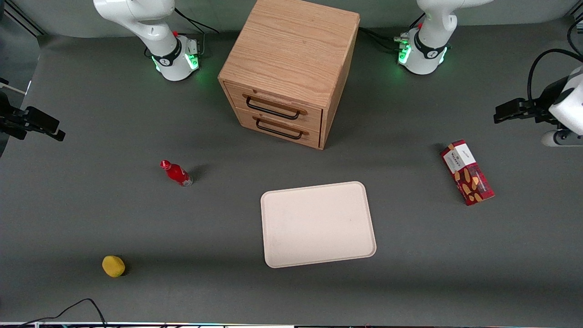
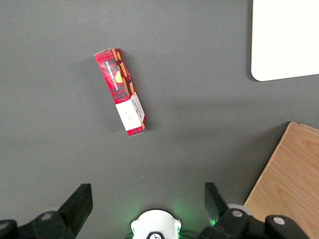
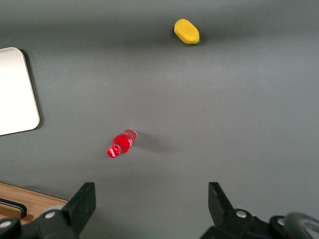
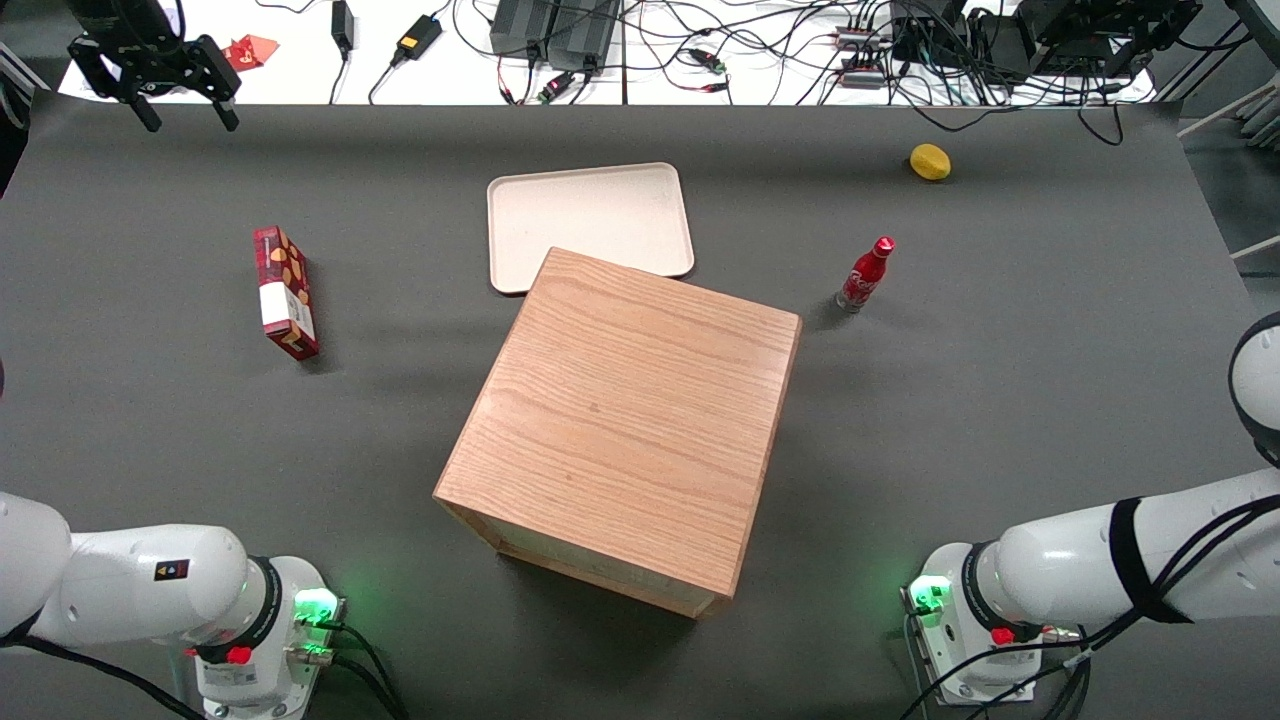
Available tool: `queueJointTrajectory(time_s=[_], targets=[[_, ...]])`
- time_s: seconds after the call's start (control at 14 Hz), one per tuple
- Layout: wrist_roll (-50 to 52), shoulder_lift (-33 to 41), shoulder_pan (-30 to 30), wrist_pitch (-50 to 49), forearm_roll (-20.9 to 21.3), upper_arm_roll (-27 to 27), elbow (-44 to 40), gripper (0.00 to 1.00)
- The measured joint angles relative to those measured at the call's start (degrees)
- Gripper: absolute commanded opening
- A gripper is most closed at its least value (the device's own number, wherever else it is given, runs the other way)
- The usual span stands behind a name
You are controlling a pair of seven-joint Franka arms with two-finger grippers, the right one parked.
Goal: Place red cookie box on tray
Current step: 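Move the left gripper down over the red plaid cookie box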
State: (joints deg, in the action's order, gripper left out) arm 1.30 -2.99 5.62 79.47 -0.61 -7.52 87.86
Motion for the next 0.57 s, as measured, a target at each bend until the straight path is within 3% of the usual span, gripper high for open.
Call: queueJointTrajectory(time_s=[0.36,0.57], targets=[[-0.02,-0.07,-0.2,-0.66,0.27,1.22,-0.45,1.0],[-0.03,-1.23,-0.21,-2.41,2.34,5.1,0.98,1.0]])
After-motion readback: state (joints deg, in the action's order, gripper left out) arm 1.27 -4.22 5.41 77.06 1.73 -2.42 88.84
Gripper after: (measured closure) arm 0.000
